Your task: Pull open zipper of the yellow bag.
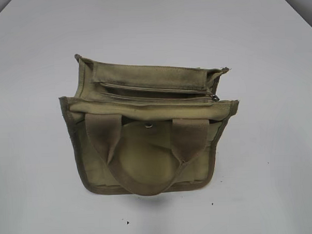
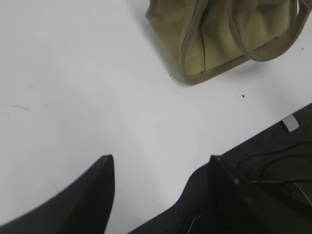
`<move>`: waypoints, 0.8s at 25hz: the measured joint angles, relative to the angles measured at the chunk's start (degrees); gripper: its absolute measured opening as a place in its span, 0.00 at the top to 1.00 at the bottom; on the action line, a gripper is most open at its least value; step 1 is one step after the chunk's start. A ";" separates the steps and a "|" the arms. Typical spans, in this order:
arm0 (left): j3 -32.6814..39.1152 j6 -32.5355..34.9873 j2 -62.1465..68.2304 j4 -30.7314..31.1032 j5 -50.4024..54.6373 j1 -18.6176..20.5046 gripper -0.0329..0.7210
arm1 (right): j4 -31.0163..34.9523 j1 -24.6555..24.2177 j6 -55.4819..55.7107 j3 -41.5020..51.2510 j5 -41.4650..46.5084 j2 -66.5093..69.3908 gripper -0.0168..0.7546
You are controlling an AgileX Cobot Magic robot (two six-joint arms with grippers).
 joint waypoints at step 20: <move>4.76 -0.02 -21.15 -1.41 -1.59 0.00 0.34 | 0.20 0.00 -0.43 1.31 2.36 -12.58 0.67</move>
